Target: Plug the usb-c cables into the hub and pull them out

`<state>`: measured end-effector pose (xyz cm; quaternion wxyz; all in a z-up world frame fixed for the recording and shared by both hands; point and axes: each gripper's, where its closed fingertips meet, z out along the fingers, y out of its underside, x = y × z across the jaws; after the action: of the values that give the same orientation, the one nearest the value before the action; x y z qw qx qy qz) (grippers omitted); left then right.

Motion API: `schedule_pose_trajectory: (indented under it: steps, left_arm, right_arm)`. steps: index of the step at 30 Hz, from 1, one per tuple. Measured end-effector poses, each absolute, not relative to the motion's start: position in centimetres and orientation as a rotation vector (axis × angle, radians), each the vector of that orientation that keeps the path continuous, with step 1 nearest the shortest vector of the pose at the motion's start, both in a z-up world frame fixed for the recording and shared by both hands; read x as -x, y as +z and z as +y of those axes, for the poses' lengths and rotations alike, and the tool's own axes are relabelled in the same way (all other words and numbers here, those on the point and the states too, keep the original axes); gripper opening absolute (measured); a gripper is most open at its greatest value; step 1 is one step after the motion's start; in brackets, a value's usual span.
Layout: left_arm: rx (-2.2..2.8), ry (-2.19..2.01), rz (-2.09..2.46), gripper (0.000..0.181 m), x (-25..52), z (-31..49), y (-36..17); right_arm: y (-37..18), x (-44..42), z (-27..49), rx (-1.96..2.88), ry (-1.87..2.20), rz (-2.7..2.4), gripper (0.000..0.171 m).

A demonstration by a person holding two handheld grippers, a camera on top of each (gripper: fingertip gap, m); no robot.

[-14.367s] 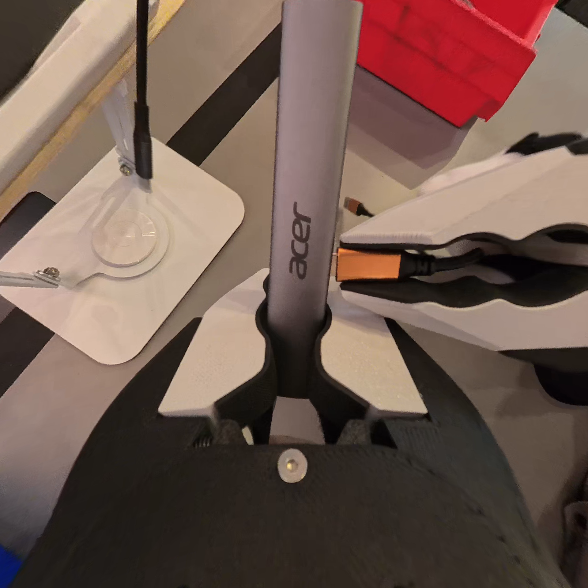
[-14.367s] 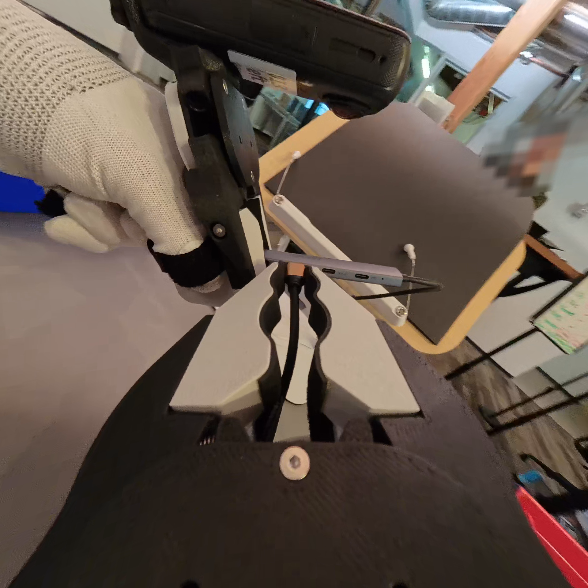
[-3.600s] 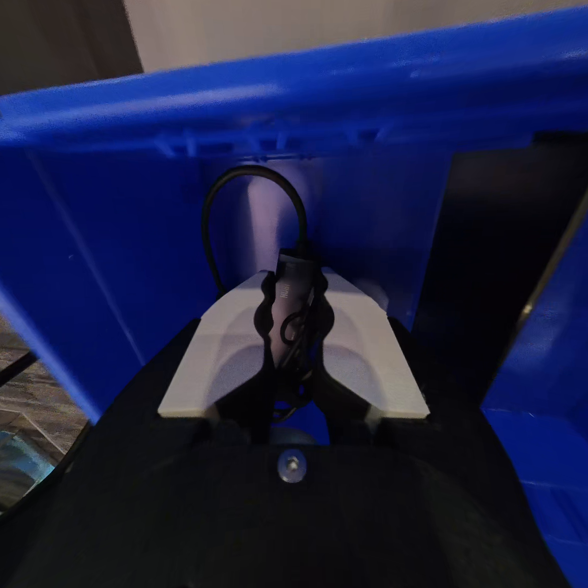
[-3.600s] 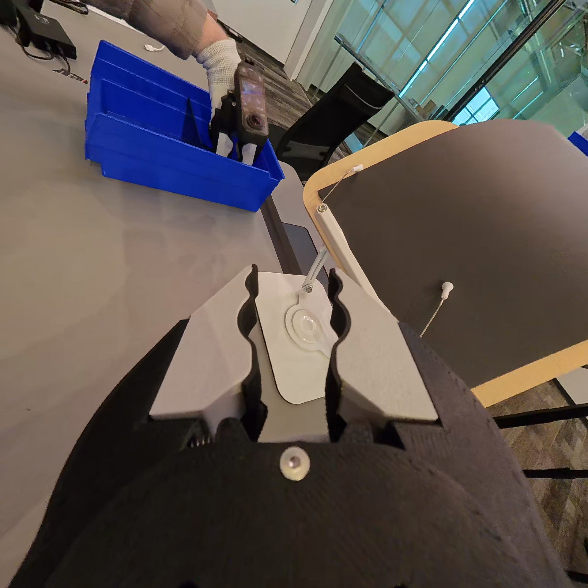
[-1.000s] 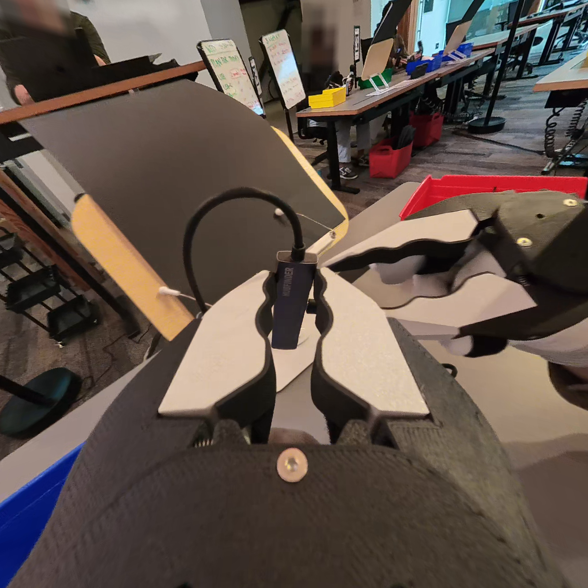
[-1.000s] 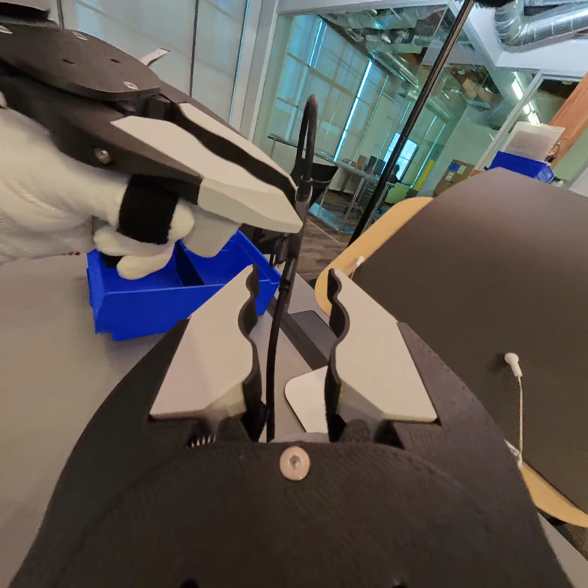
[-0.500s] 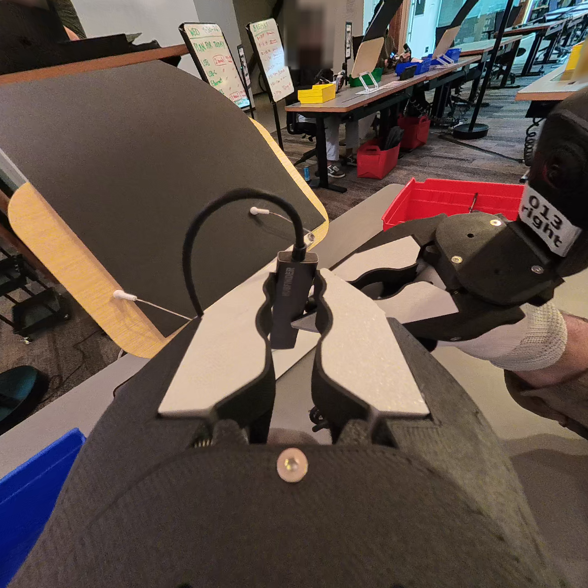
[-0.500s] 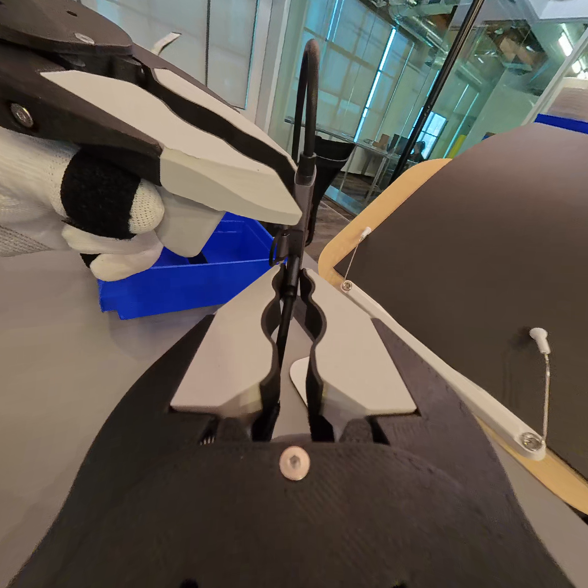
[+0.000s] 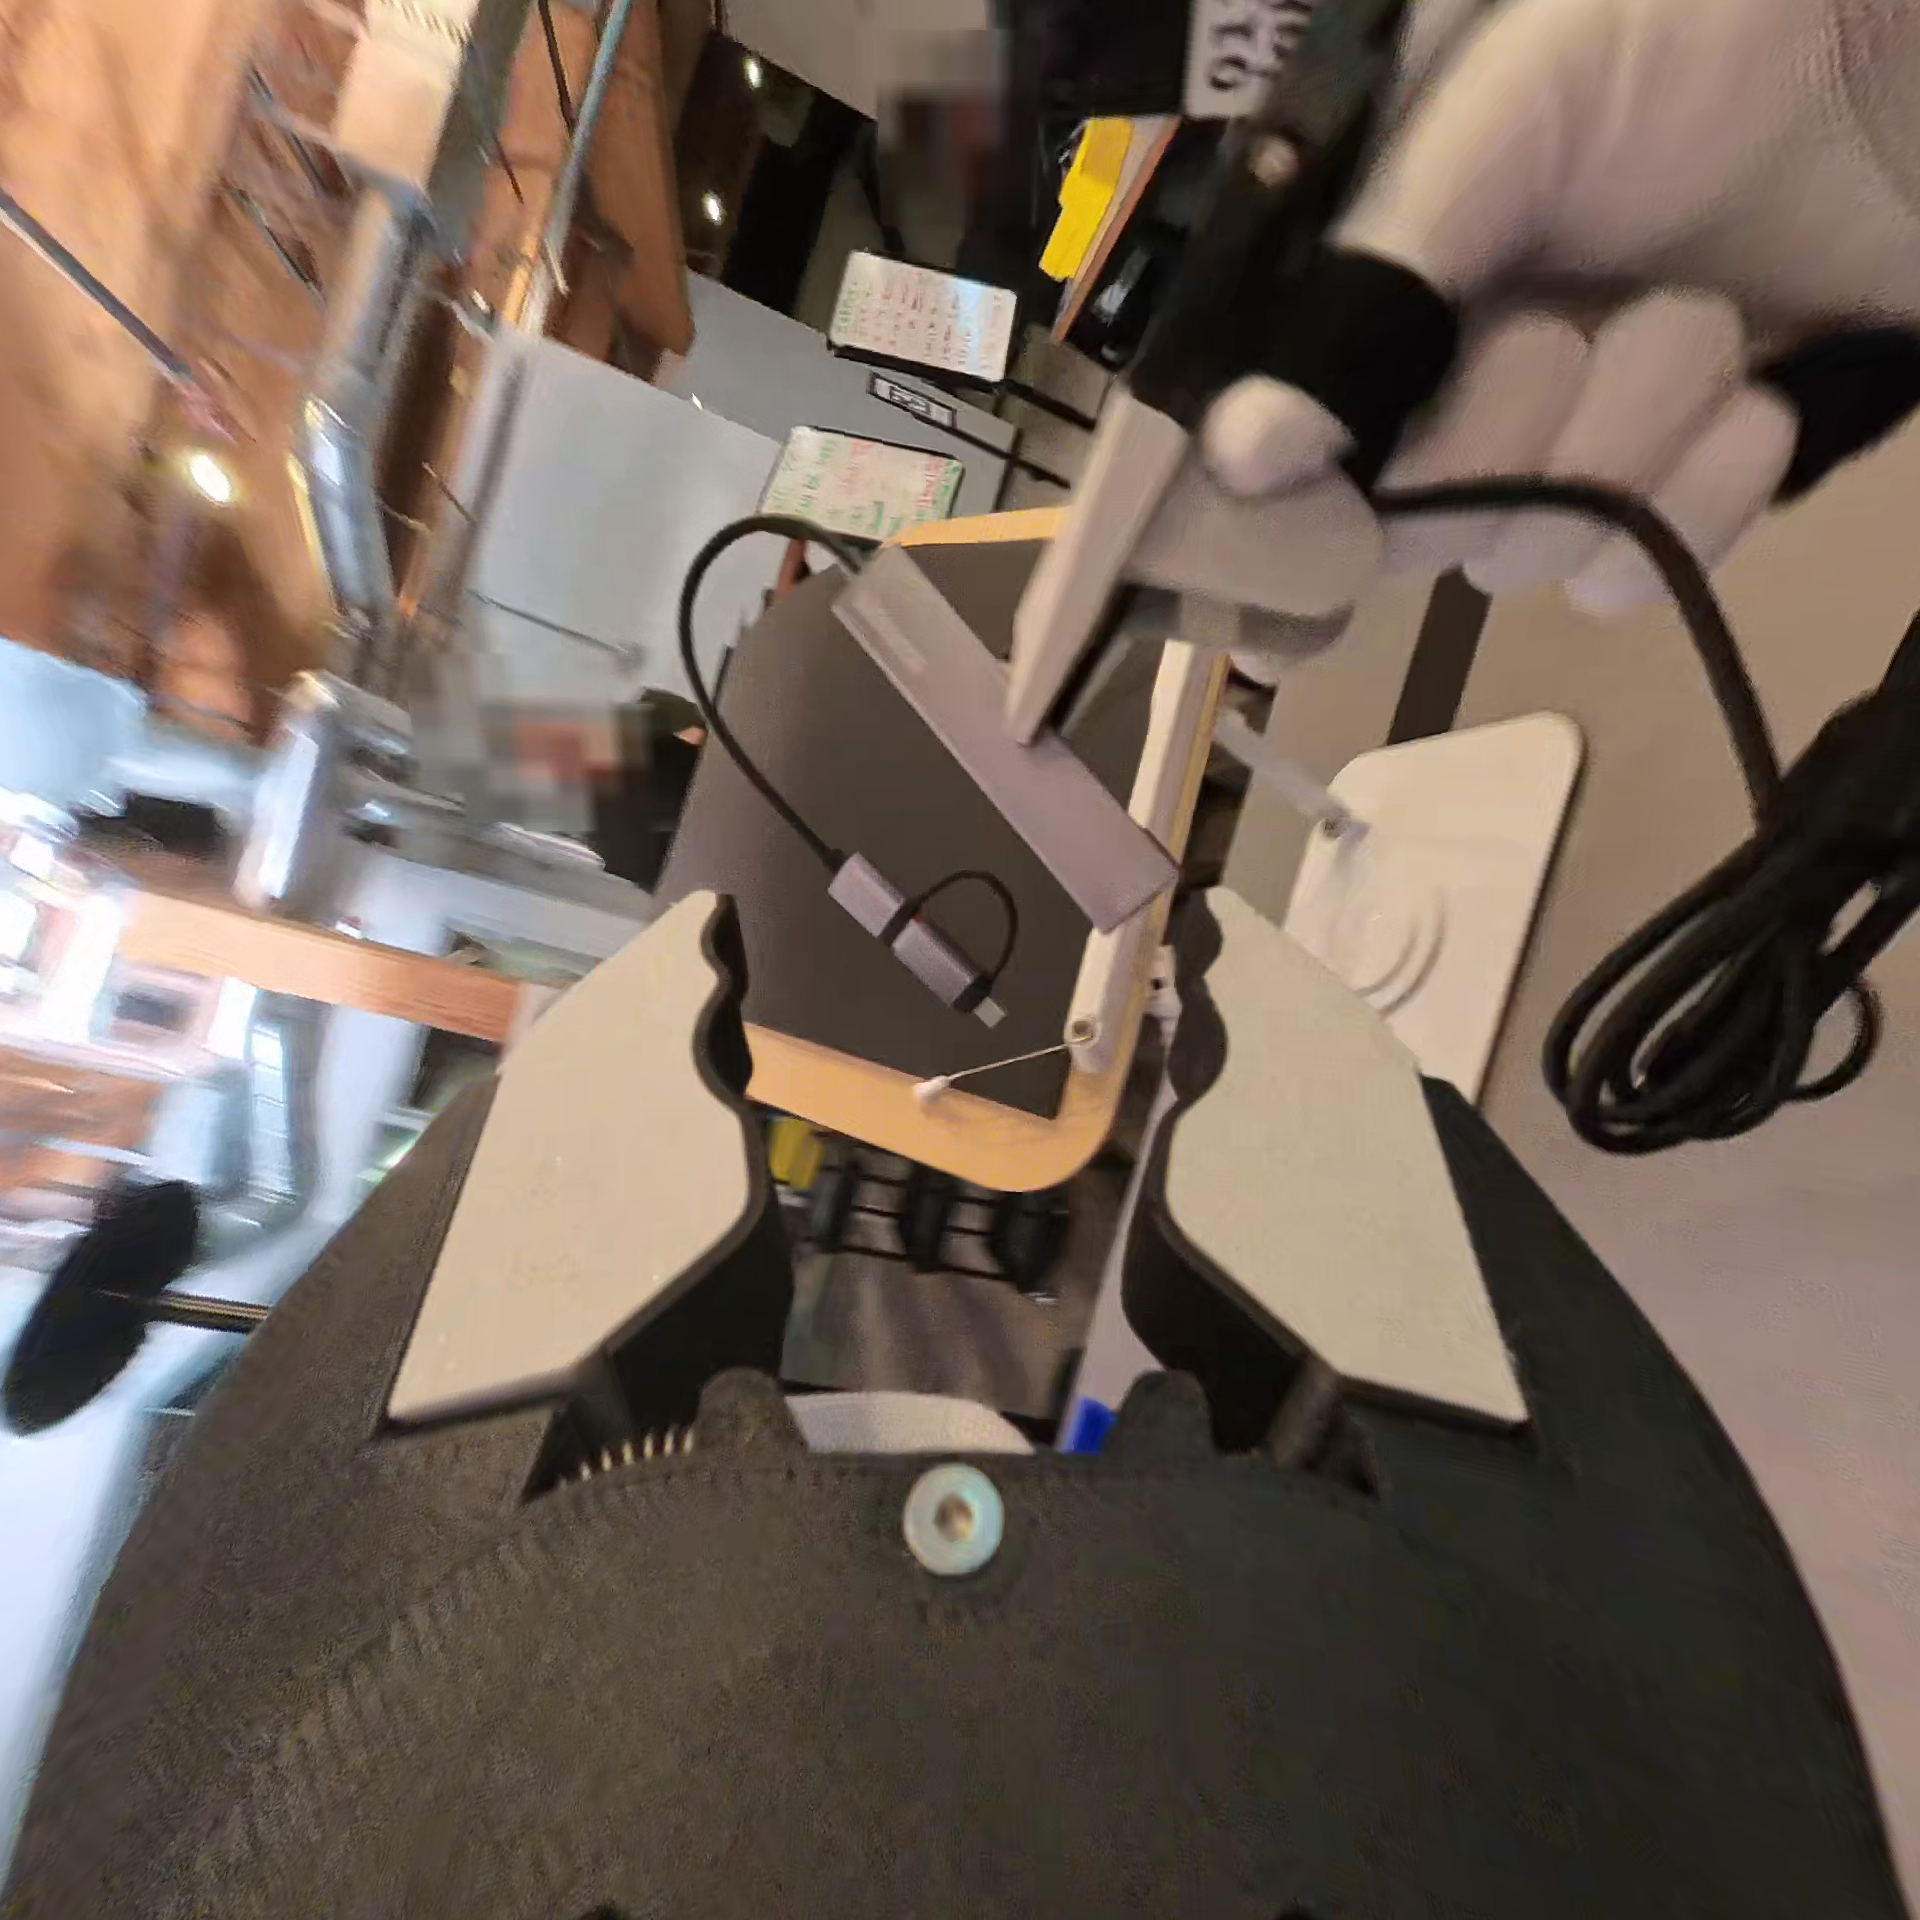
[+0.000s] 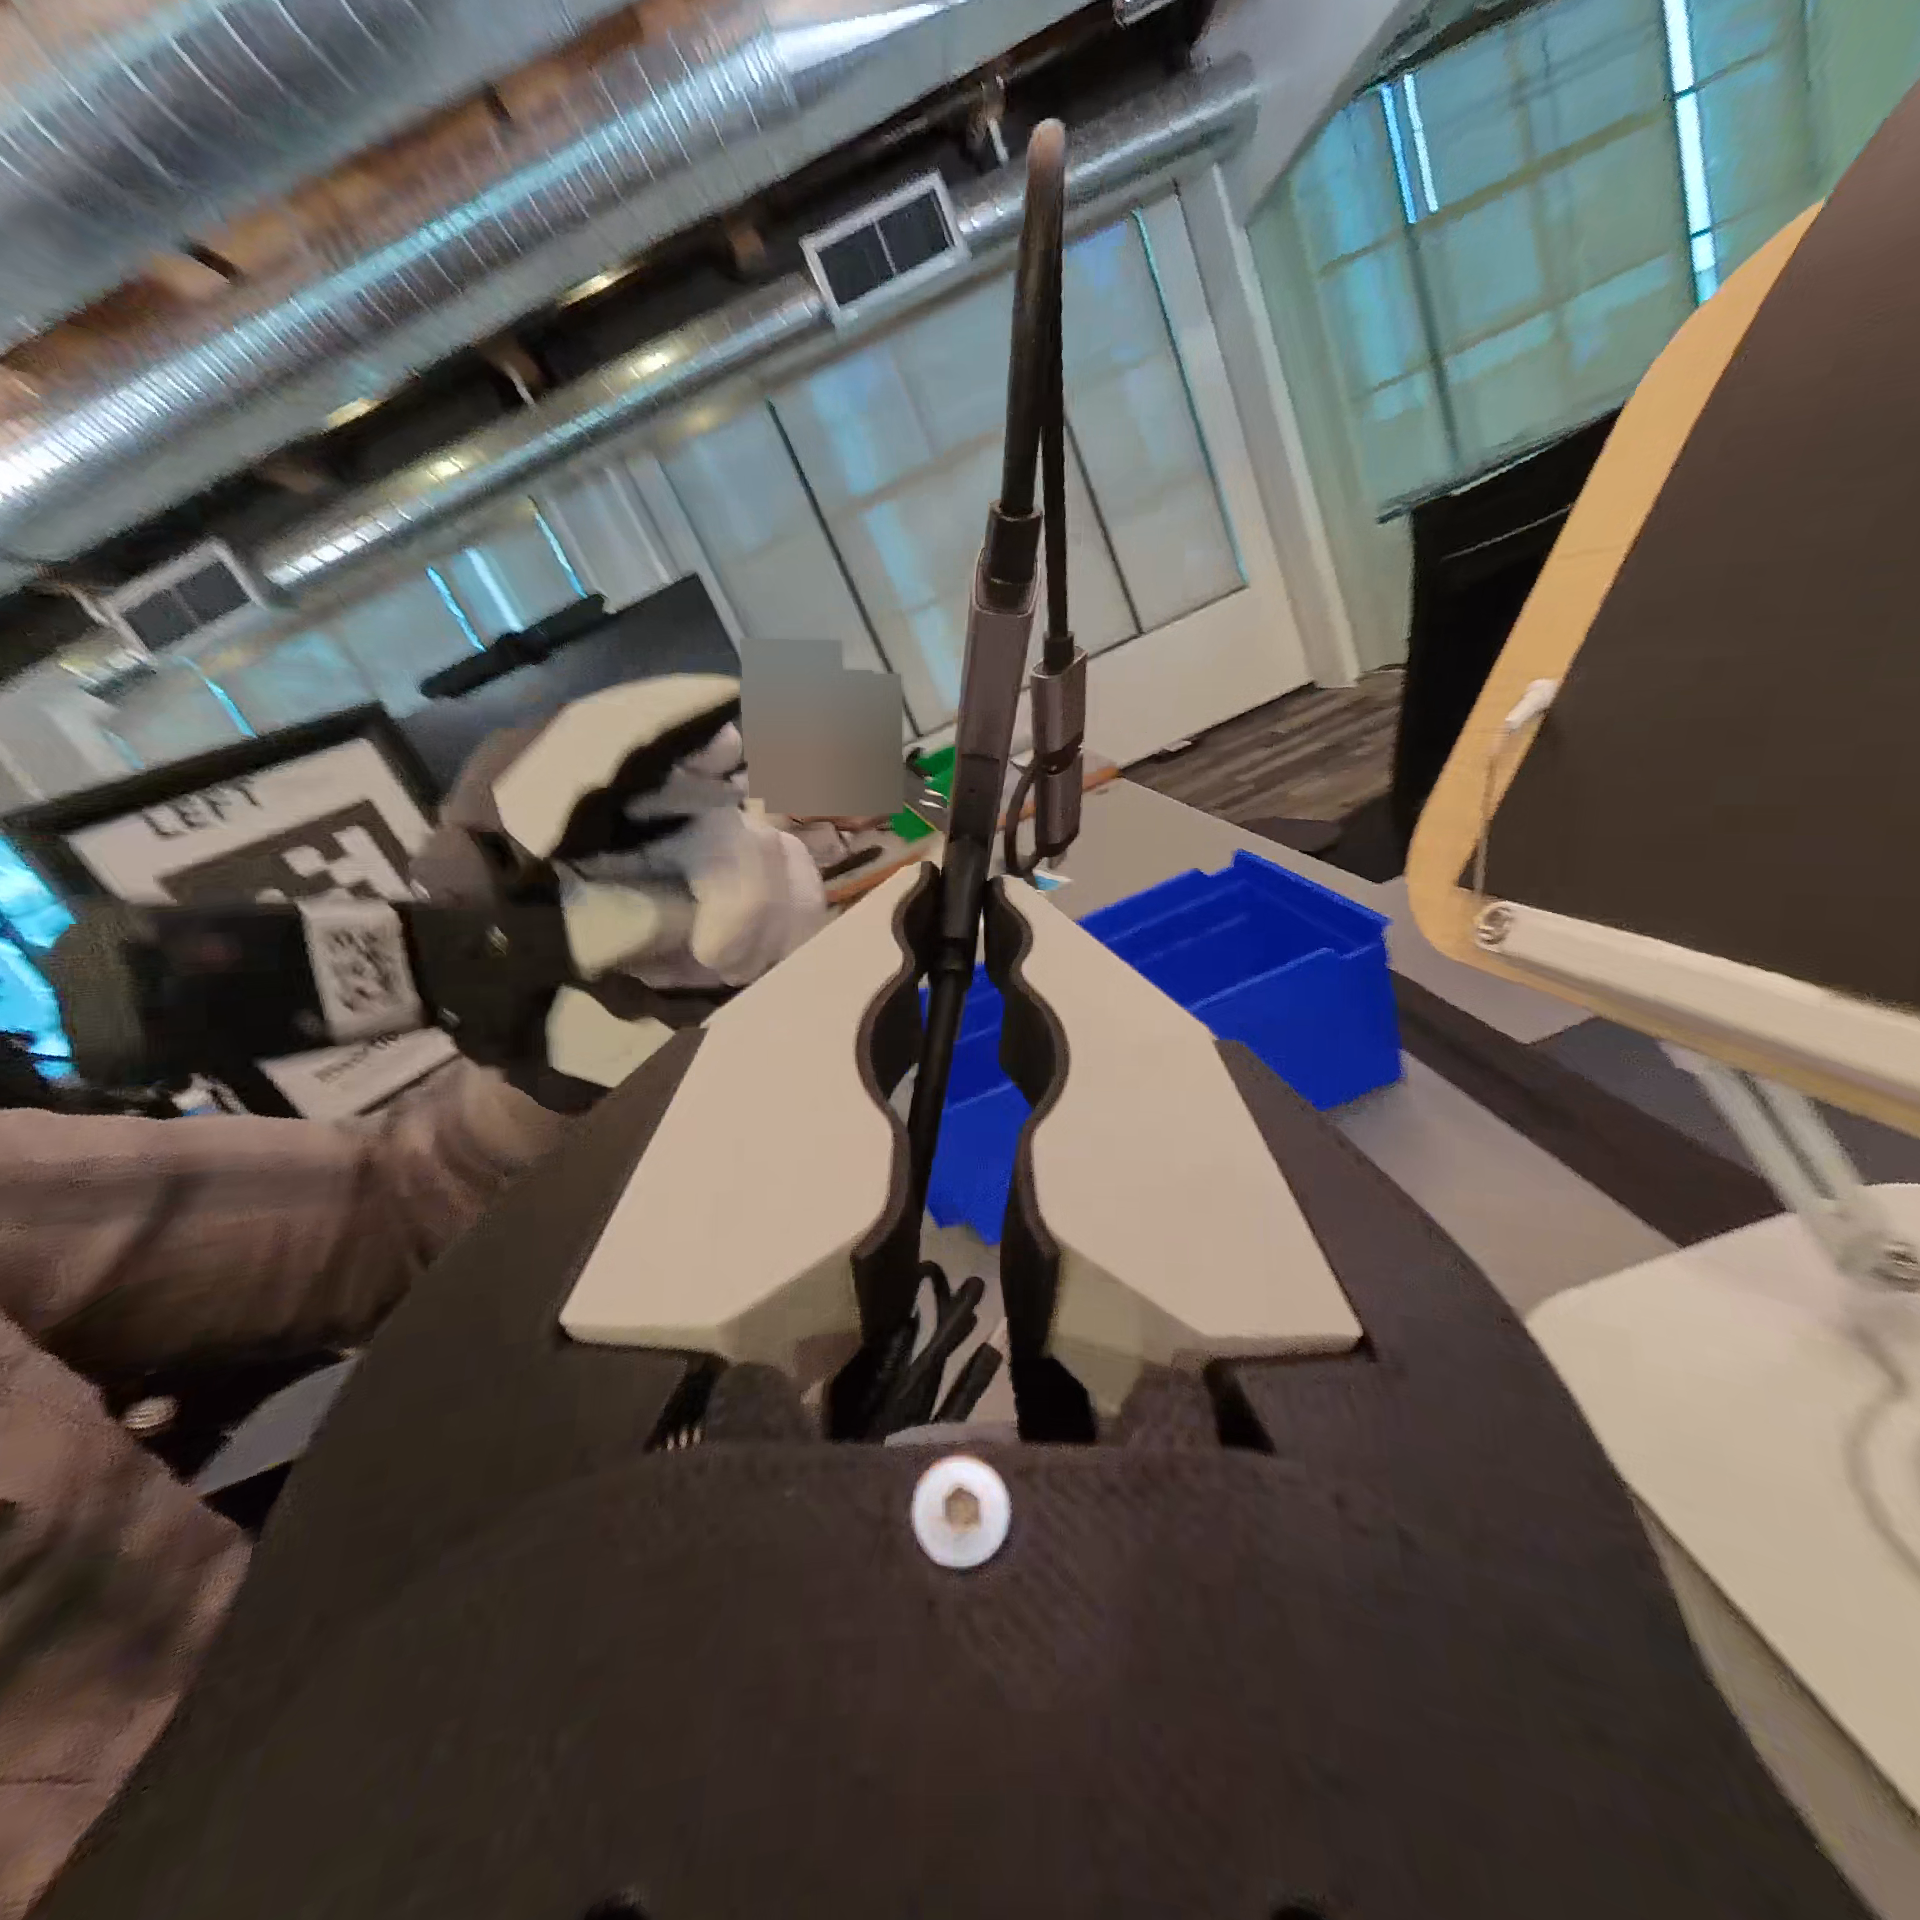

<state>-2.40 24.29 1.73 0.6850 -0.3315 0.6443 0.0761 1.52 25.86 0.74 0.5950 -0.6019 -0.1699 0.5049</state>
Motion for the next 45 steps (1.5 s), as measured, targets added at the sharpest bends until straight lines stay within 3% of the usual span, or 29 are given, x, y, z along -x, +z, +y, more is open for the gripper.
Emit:
schedule_pose_trajectory:
  steps: [6,8,12,16,22,26,30,39,45]
  left_arm:
    - [0.409,0.524,1.404,0.075,1.3,25.3,0.2]
    - [0.329,0.579,1.365,0.065,0.9,25.3,0.4]
    - [0.218,0.626,1.326,0.021,0.3,24.8,0.4]
    - [0.192,0.627,1.286,0.013,0.0,24.5,0.8]
    - [0.24,0.609,1.323,0.011,-0.3,24.9,1.1]
    - [0.308,0.578,1.355,0.01,-0.2,25.2,1.1]
    - [0.447,0.524,1.423,0.01,-0.1,26.2,0.9]
    - [0.655,0.409,1.521,0.011,-0.2,27.0,1.5]
    - [0.674,0.358,1.528,0.011,-0.6,25.8,1.2]
  right_arm:
    - [1.4,-0.1,24.8,1.364,1.368,-0.382,0.006]
    - [1.3,0.5,24.7,1.362,1.415,-0.385,0.005]
    - [1.3,0.8,24.8,1.346,1.502,-0.343,0.005]
    - [1.4,0.4,24.8,1.343,1.535,-0.326,0.005]
    - [1.5,0.1,25.2,1.336,1.521,-0.285,0.009]
    - [1.2,-0.5,25.9,1.36,1.417,-0.27,0.036]
    - [0.8,-1.7,26.5,1.396,1.123,-0.349,0.04]
    - [1.4,-2.7,26.4,1.397,0.372,-0.587,0.02]
    - [0.8,-2.1,26.5,1.407,0.423,-0.591,0.01]
